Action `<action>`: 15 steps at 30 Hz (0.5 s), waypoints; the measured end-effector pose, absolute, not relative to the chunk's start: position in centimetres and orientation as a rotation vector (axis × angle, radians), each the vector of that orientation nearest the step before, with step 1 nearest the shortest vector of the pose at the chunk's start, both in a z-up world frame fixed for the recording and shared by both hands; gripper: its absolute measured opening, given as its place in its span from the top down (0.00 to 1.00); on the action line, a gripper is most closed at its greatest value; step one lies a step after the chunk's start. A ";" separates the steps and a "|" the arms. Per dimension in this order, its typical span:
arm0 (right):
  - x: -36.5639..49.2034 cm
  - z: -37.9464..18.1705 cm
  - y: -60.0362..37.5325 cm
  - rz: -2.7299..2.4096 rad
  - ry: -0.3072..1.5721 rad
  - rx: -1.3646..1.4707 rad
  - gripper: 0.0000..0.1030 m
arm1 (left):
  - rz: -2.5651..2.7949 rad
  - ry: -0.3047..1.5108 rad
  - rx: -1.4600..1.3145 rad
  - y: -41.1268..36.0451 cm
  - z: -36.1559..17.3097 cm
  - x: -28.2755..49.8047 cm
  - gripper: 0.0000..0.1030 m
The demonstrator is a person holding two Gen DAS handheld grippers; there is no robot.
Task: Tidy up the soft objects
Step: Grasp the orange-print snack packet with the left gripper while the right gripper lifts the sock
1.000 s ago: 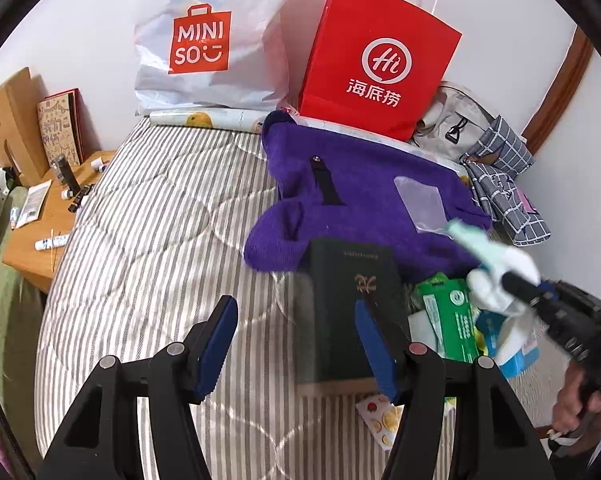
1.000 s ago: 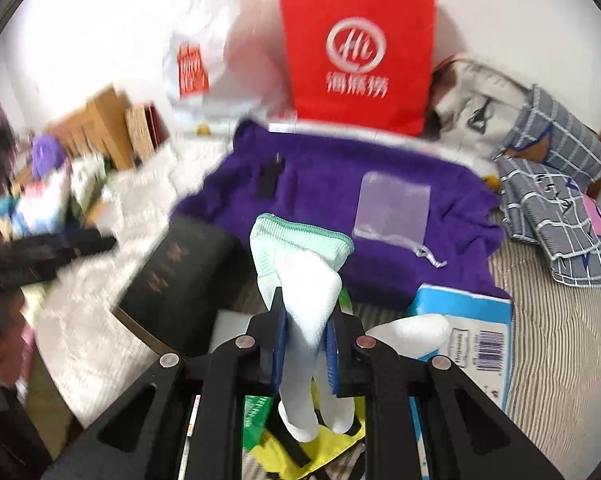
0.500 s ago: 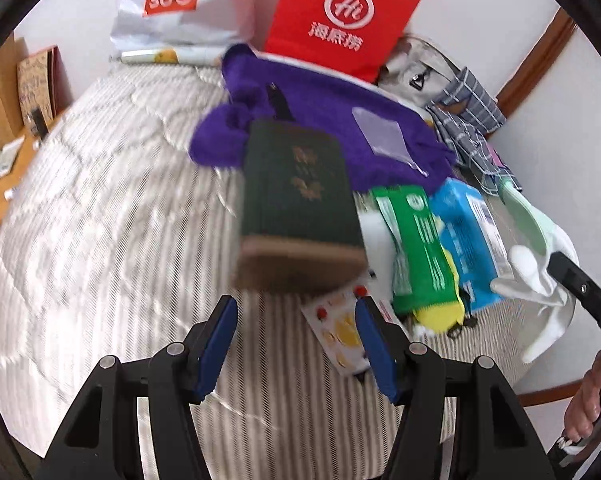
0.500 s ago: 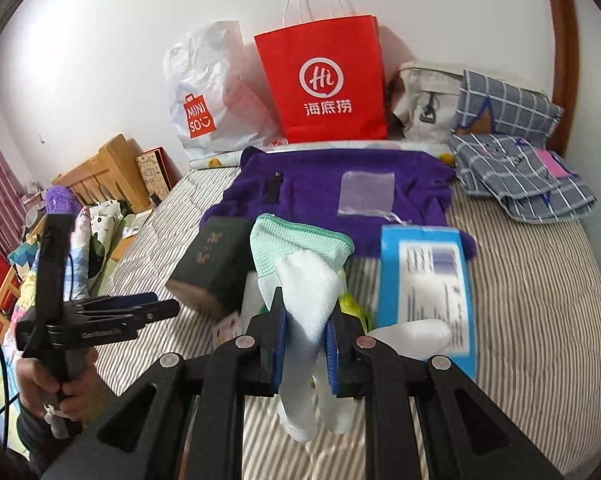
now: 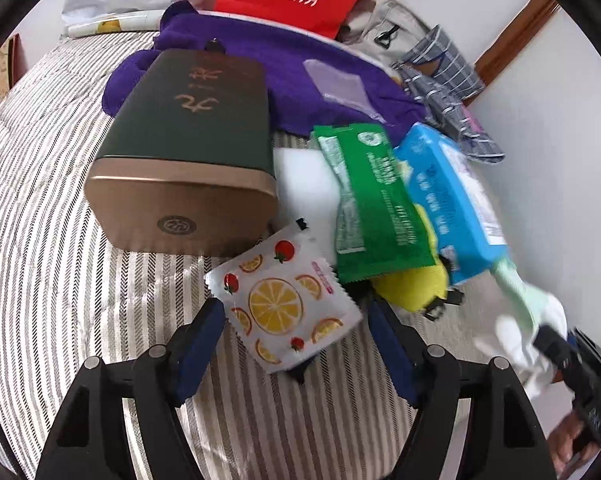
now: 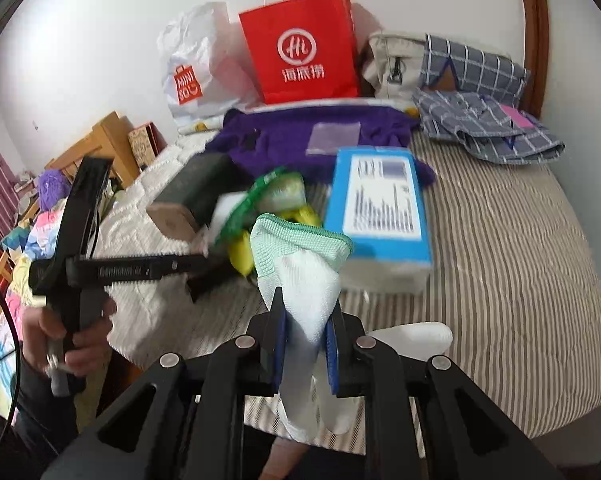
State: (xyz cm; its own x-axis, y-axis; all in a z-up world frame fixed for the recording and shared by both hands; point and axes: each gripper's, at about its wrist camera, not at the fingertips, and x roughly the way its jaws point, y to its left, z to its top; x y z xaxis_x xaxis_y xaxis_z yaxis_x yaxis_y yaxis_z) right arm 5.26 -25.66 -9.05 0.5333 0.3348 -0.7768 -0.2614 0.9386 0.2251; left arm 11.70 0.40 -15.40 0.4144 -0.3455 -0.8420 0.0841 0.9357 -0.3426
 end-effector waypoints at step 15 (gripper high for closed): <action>5.3 -12.9 -26.9 0.341 1.000 0.101 0.84 | -0.146 1.062 -0.100 1.0 -15.6 11.6 0.64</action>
